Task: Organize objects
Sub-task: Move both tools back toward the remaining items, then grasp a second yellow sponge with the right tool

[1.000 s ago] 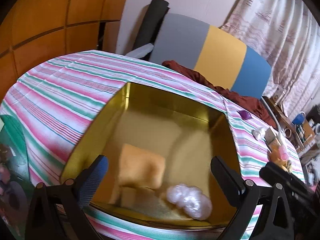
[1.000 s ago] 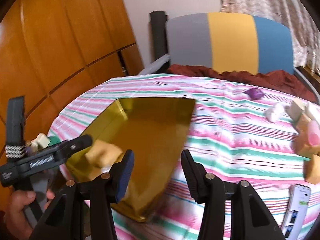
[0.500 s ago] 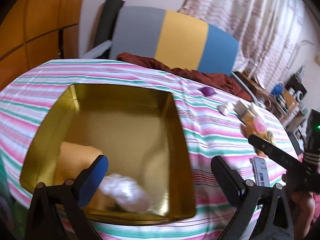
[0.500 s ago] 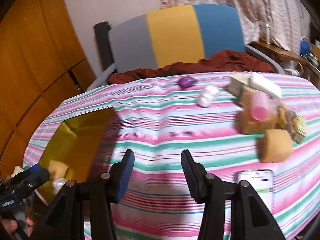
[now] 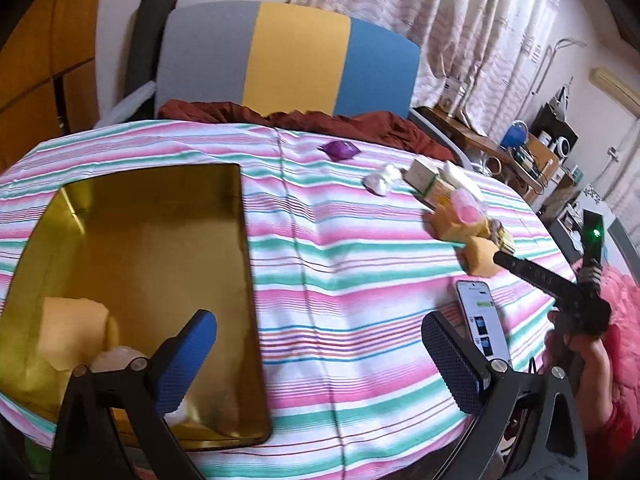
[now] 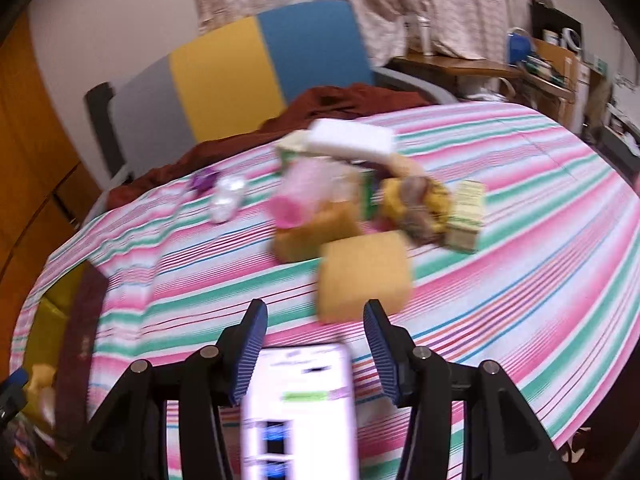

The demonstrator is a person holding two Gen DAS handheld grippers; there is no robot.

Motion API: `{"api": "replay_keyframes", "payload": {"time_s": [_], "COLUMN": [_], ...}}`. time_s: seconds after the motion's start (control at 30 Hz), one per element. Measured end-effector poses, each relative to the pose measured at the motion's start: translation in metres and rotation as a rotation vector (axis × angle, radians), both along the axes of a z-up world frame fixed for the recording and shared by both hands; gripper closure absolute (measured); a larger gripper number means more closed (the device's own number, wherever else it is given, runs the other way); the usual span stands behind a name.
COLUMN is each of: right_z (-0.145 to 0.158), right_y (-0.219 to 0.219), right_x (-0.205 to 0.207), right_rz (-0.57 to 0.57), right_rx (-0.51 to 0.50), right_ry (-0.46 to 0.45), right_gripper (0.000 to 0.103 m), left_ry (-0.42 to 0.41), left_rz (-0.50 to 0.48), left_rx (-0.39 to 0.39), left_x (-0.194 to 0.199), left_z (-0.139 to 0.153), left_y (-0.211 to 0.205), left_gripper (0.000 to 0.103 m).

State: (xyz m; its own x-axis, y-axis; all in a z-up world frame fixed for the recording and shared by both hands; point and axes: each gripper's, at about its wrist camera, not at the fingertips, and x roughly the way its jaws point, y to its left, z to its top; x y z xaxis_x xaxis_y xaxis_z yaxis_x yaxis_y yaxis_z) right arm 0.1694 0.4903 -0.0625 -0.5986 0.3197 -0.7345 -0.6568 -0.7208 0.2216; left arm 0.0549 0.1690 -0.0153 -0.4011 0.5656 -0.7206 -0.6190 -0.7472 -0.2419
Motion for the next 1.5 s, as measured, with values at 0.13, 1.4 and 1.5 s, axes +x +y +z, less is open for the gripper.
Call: {"api": "replay_keyframes", "payload": {"time_s": [0.13, 1.4, 1.5], "right_z": [-0.001, 0.026, 0.031], "right_y": [0.029, 0.069, 0.080], "right_x": [0.003, -0.141, -0.163], "right_rz": [-0.042, 0.078, 0.016], "right_rx": [-0.035, -0.080, -0.122], "right_ry": [0.032, 0.080, 0.096], "right_gripper": [0.050, 0.042, 0.042], "left_ry": [-0.003, -0.062, -0.068], "left_rz": [-0.026, -0.014, -0.003], "left_rx": [-0.016, -0.042, -0.043], "left_x": [0.007, 0.000, -0.002], "left_z": [-0.003, -0.022, -0.024], "left_y": [0.012, 0.027, 0.025], "left_gripper": [0.000, 0.000, 0.000]}}
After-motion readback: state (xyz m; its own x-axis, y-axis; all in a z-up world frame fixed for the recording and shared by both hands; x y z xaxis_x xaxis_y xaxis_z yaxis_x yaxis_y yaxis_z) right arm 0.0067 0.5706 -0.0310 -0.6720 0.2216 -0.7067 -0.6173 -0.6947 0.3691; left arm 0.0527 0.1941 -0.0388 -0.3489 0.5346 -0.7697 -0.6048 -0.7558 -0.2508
